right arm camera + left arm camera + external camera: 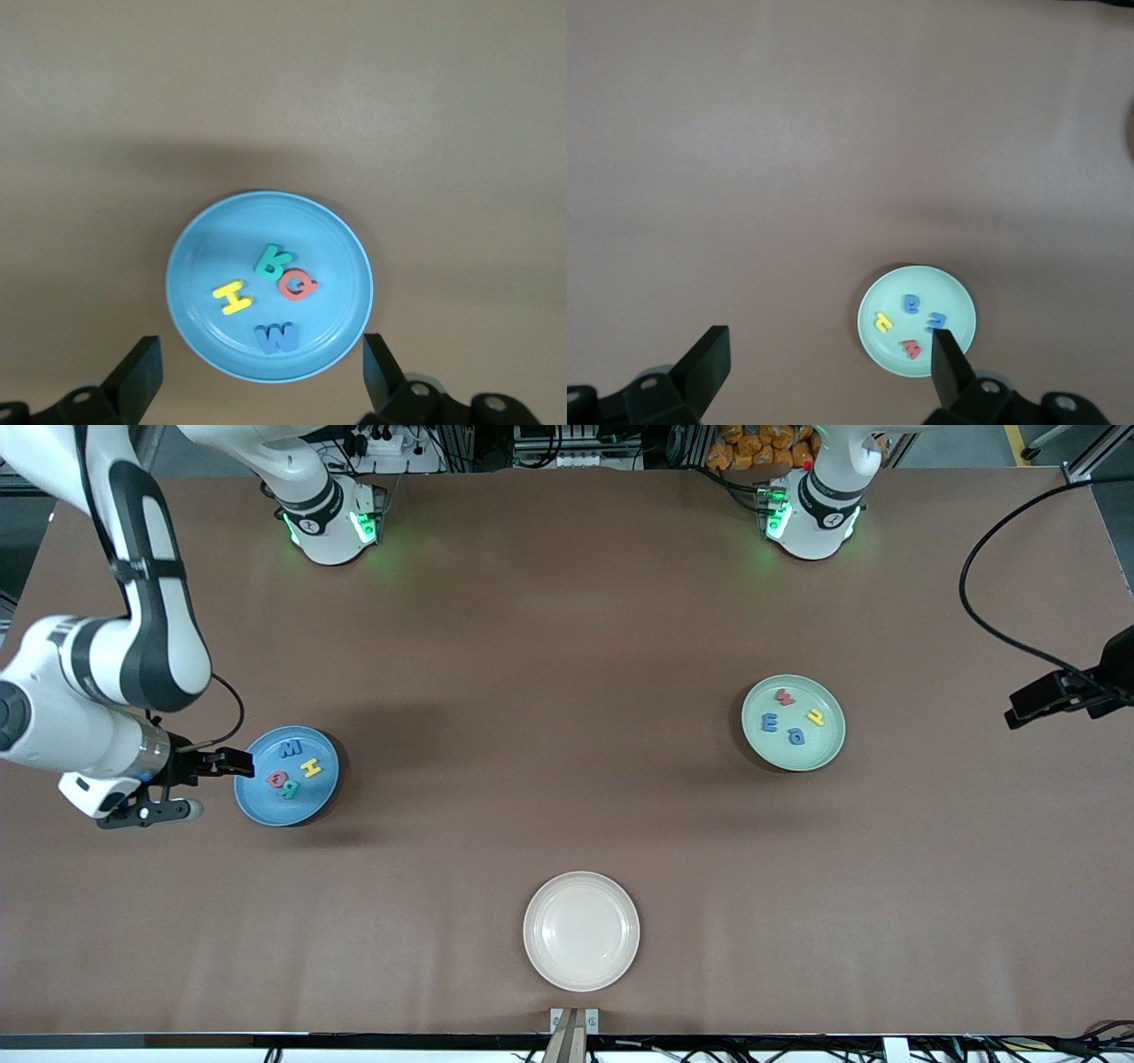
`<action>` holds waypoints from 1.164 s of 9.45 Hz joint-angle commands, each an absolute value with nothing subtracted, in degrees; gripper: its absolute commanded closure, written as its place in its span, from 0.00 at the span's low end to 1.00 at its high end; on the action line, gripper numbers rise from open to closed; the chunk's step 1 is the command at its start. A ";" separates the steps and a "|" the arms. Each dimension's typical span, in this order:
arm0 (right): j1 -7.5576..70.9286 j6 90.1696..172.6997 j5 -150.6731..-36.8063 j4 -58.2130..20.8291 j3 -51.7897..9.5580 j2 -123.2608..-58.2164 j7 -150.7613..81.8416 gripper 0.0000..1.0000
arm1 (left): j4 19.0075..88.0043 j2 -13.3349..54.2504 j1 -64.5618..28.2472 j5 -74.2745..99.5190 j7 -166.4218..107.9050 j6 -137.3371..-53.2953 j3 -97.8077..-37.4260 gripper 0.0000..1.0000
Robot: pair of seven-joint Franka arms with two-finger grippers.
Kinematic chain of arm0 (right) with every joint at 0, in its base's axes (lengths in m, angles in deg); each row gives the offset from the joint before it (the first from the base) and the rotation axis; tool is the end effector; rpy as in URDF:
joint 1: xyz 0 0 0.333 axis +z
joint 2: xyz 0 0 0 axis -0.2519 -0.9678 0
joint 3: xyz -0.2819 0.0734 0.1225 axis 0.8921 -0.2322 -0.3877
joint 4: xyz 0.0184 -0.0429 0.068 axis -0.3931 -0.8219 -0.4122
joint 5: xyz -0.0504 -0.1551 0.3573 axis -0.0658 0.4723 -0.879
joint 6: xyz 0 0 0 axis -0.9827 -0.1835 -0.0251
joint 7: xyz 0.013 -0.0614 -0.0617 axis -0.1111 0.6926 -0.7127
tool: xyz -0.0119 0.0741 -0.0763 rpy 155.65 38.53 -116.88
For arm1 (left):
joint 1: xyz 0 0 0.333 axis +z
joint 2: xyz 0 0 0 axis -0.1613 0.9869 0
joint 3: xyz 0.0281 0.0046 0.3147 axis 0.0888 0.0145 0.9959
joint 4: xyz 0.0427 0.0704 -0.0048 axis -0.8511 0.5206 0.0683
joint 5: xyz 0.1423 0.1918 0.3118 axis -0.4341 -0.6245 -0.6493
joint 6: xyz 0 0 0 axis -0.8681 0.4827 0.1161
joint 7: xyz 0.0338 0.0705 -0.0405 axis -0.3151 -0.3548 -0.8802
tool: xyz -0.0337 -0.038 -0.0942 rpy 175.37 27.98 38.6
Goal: Sort uppercase to blue plate, lowercase to green plate
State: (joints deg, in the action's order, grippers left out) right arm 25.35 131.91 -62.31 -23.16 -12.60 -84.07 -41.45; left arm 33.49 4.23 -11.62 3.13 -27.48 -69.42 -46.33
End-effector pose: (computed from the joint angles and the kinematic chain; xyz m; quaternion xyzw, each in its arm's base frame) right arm 0.6235 -0.0196 0.3817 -0.9977 -0.0585 0.0312 0.0115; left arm 0.6072 0.0055 0.6175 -0.9987 -0.0465 -0.0186 0.0081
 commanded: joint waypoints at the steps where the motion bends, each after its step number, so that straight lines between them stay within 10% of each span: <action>1: 23.29 130.52 -60.41 -24.44 -14.87 -76.35 -39.71 0.00 | 33.25 2.49 -11.92 3.98 -25.62 -67.63 -45.69 0.00; 11: 16.61 106.09 -53.91 -4.14 -24.98 -67.98 -33.91 0.00 | 33.25 2.57 -13.41 3.72 -25.71 -65.43 -46.48 0.00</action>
State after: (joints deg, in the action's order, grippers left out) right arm 18.04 108.44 -54.52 -5.79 -23.34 -68.97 -34.85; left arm 33.54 2.95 -13.39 3.13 -26.77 -66.50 -46.66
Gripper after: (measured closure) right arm 0.000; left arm 0.000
